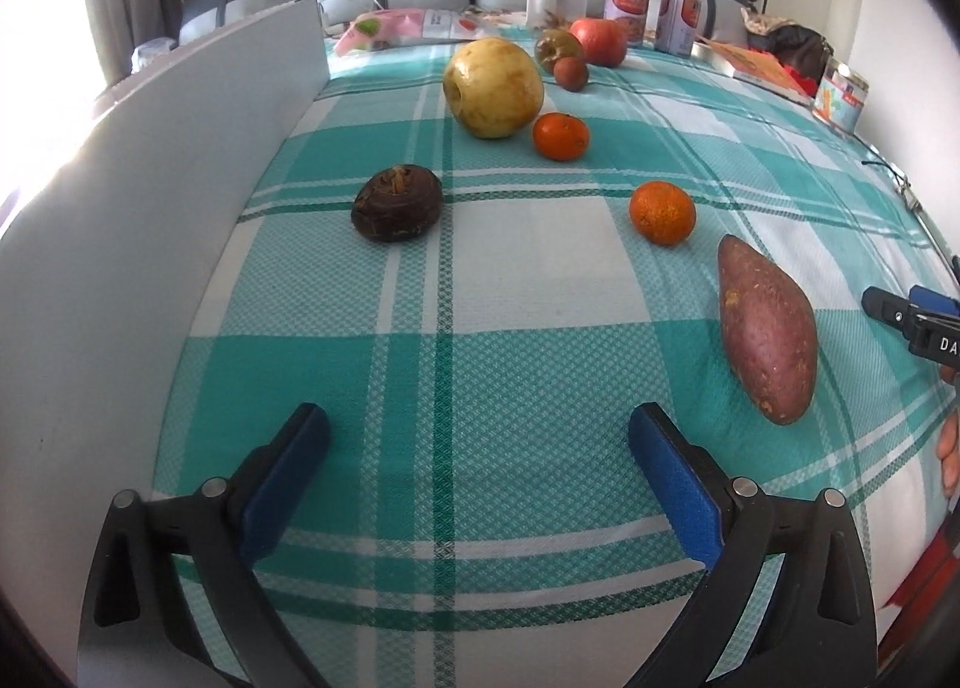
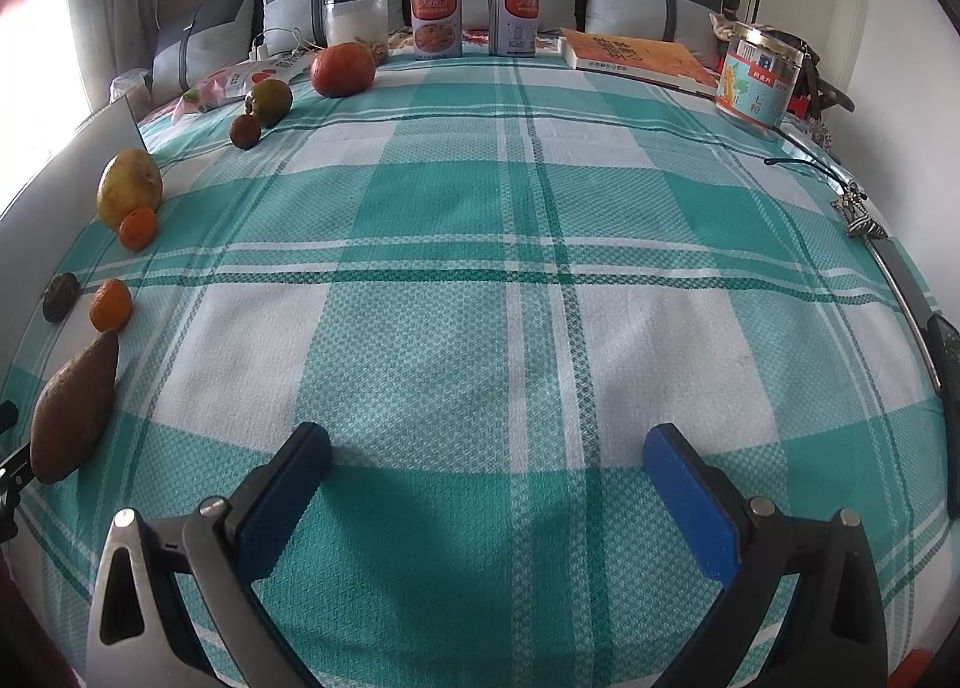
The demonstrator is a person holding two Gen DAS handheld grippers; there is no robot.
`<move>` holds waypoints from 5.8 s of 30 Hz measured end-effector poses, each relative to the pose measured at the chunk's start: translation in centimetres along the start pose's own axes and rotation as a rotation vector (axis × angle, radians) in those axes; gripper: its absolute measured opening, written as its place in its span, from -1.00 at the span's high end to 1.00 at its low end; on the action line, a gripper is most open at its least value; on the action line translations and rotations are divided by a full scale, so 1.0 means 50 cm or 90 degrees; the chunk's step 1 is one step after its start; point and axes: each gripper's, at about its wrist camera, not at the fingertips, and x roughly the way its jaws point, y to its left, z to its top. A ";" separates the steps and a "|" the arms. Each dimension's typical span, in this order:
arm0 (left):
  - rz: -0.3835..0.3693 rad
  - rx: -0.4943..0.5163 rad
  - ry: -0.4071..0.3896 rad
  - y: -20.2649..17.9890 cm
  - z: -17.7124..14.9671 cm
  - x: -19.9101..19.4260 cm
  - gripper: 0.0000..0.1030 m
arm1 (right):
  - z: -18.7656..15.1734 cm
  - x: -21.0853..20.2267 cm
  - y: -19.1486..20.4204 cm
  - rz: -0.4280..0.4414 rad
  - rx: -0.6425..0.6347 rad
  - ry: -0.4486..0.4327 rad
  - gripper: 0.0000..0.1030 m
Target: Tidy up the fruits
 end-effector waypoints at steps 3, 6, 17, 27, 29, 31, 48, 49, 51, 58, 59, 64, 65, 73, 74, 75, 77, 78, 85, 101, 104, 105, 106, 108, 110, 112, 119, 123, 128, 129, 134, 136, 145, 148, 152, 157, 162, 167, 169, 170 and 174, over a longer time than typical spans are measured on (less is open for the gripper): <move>0.002 0.000 0.000 -0.001 0.000 0.000 -0.97 | 0.000 0.000 0.000 0.000 0.000 0.000 -1.00; 0.003 0.002 -0.005 -0.001 -0.002 0.000 -0.97 | 0.000 0.000 0.000 0.000 0.000 0.000 -1.00; 0.003 0.003 -0.006 -0.002 -0.002 -0.001 -0.98 | 0.108 0.056 -0.027 -0.004 0.077 0.051 -1.00; 0.004 0.001 -0.006 -0.002 -0.002 0.000 -0.98 | 0.123 0.095 -0.011 -0.025 0.044 0.012 -1.00; 0.004 0.001 -0.007 -0.002 -0.002 0.000 -0.98 | 0.123 0.094 -0.012 -0.026 0.043 0.011 -1.00; 0.004 0.001 -0.007 -0.002 -0.002 0.000 -0.99 | 0.123 0.095 -0.011 -0.026 0.044 0.012 -1.00; 0.003 0.000 -0.005 -0.002 -0.002 0.000 -0.99 | 0.123 0.094 -0.012 -0.026 0.043 0.012 -1.00; 0.004 0.001 -0.005 -0.002 -0.002 0.000 -0.99 | 0.123 0.094 -0.012 -0.026 0.043 0.011 -1.00; 0.003 0.000 -0.006 -0.002 -0.002 0.000 -0.99 | 0.123 0.094 -0.012 -0.026 0.043 0.011 -1.00; 0.002 0.000 -0.004 -0.001 0.000 0.001 -0.99 | 0.123 0.094 -0.012 -0.026 0.043 0.012 -1.00; 0.001 0.000 -0.004 -0.001 0.000 0.001 -0.99 | 0.123 0.094 -0.012 -0.026 0.043 0.011 -1.00; 0.001 0.000 -0.005 -0.002 0.001 0.002 -0.99 | 0.123 0.094 -0.012 -0.026 0.043 0.011 -1.00; 0.000 0.000 -0.004 -0.002 0.003 0.003 -0.99 | 0.123 0.095 -0.012 -0.026 0.043 0.012 -1.00; 0.000 -0.003 -0.006 -0.002 0.001 0.004 -0.99 | 0.123 0.094 -0.012 -0.026 0.043 0.011 -1.00; 0.000 -0.002 -0.005 -0.002 0.002 0.004 -0.99 | 0.123 0.094 -0.012 -0.026 0.043 0.012 -1.00; -0.001 -0.001 -0.005 -0.002 0.002 0.004 -0.99 | 0.123 0.094 -0.012 -0.026 0.043 0.012 -1.00; -0.002 0.000 -0.005 -0.002 0.002 0.004 -0.99 | 0.123 0.094 -0.012 -0.026 0.043 0.012 -1.00; -0.002 0.001 -0.005 -0.002 0.002 0.004 -0.99 | 0.123 0.094 -0.012 -0.026 0.043 0.011 -1.00; -0.003 0.001 -0.005 -0.001 0.002 0.004 -0.99 | 0.123 0.094 -0.012 -0.026 0.043 0.011 -1.00; -0.002 0.001 -0.006 -0.001 0.001 0.002 -0.99 | 0.123 0.095 -0.011 -0.025 0.043 0.012 -1.00; -0.002 0.001 -0.006 -0.001 0.001 0.001 -0.99 | 0.123 0.094 -0.011 -0.025 0.043 0.012 -1.00; -0.002 0.001 -0.006 -0.001 0.001 0.001 -0.99 | 0.123 0.094 -0.011 -0.025 0.043 0.012 -1.00; -0.002 0.001 -0.006 -0.001 0.001 0.001 -0.99 | 0.123 0.094 -0.011 -0.025 0.043 0.012 -1.00; -0.002 0.000 -0.006 -0.001 0.001 0.001 -0.99 | 0.123 0.094 -0.011 -0.025 0.043 0.012 -1.00; -0.002 0.001 -0.007 -0.002 0.001 0.001 -0.99 | 0.123 0.095 -0.011 -0.025 0.043 0.012 -1.00; -0.002 0.001 -0.006 -0.001 0.001 0.001 -0.99 | 0.123 0.094 -0.011 -0.025 0.043 0.012 -1.00; -0.003 0.001 -0.006 -0.001 0.001 0.002 -0.99 | 0.123 0.094 -0.011 -0.025 0.043 0.012 -1.00; -0.003 0.002 -0.006 -0.001 0.001 0.001 -0.99 | 0.123 0.094 -0.011 -0.025 0.043 0.012 -1.00; -0.003 0.001 -0.006 -0.001 0.001 0.001 -0.99 | 0.123 0.094 -0.011 -0.025 0.043 0.012 -1.00; -0.003 0.000 -0.006 -0.001 0.001 0.001 -0.99 | 0.123 0.094 -0.011 -0.025 0.043 0.012 -1.00; -0.003 0.000 -0.006 -0.001 0.001 0.001 -0.99 | 0.123 0.093 -0.011 -0.025 0.043 0.012 -1.00; -0.003 0.001 -0.006 -0.001 0.001 0.001 -0.99 | 0.123 0.093 -0.011 -0.025 0.043 0.012 -1.00; -0.003 0.001 -0.006 -0.001 0.001 0.000 -0.99 | 0.123 0.093 -0.011 -0.025 0.043 0.012 -1.00; -0.003 0.000 -0.006 -0.001 0.001 0.000 -0.99 | 0.123 0.093 -0.011 -0.025 0.043 0.012 -1.00; -0.003 -0.001 -0.005 -0.002 0.001 0.000 -0.99 | 0.123 0.093 -0.011 -0.025 0.042 0.012 -1.00; -0.003 -0.001 -0.006 -0.002 0.002 0.000 -0.99 | 0.123 0.093 -0.012 -0.025 0.042 0.012 -1.00; -0.004 0.000 -0.006 -0.002 0.001 -0.001 -0.99 | 0.123 0.093 -0.012 -0.025 0.042 0.012 -1.00; -0.006 0.001 -0.008 0.000 0.001 0.000 -0.99 | 0.122 0.093 -0.012 -0.025 0.042 0.012 -1.00; -0.005 -0.001 -0.008 0.000 0.002 0.000 -0.99 | 0.123 0.093 -0.012 -0.025 0.042 0.012 -1.00; -0.005 -0.001 -0.007 0.000 0.002 0.001 -0.99 | 0.123 0.094 -0.012 -0.025 0.042 0.012 -1.00; -0.005 -0.001 -0.008 0.000 0.002 0.001 -0.99 | 0.123 0.093 -0.012 -0.025 0.042 0.012 -1.00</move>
